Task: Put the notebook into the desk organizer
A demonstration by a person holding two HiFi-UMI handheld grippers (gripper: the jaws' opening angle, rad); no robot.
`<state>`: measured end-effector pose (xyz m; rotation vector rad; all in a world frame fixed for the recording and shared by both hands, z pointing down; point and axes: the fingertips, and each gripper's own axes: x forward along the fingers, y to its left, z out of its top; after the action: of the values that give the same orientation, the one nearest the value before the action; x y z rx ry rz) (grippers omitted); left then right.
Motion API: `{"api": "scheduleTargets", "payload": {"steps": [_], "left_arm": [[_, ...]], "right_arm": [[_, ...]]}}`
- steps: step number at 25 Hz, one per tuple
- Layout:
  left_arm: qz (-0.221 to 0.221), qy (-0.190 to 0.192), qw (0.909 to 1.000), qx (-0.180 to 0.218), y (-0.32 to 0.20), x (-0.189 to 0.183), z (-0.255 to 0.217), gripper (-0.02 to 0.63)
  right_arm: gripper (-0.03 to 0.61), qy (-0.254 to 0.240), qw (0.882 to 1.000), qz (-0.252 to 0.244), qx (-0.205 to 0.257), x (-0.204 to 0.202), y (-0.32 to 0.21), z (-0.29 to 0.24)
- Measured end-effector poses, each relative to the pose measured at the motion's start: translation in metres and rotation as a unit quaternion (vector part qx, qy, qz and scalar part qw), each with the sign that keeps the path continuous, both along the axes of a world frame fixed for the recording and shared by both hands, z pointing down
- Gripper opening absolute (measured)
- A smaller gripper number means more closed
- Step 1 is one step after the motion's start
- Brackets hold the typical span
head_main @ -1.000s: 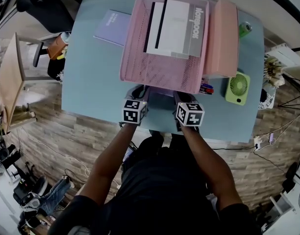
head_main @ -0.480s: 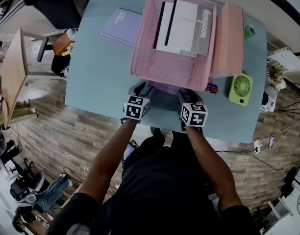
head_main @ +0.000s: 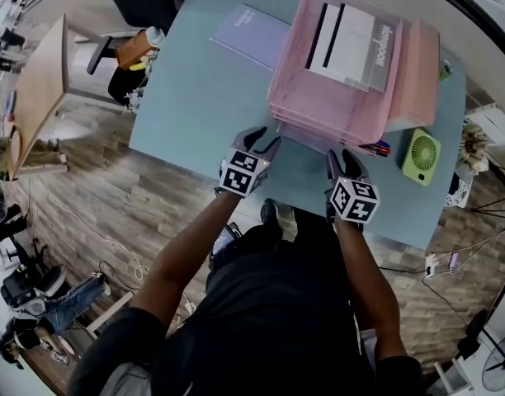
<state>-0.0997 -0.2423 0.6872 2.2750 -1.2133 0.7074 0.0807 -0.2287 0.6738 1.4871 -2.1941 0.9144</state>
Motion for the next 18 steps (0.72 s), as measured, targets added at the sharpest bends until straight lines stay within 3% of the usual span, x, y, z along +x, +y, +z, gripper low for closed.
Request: {"api": "scheduleTargets", "payload": {"steps": [10, 18], "left_arm": [[0.022, 0.029, 0.9954, 0.089, 0.025, -0.031, -0.097, 0.224], [0.048, 0.057, 0.9816, 0.176, 0.056, -0.045, -0.2, 0.224]], "right_arm": [[0.163, -0.024, 0.993, -0.04, 0.111, -0.028, 0.021, -0.118], [0.161, -0.015, 0.97, -0.109, 0.219, -0.059, 0.052, -0.23]]}}
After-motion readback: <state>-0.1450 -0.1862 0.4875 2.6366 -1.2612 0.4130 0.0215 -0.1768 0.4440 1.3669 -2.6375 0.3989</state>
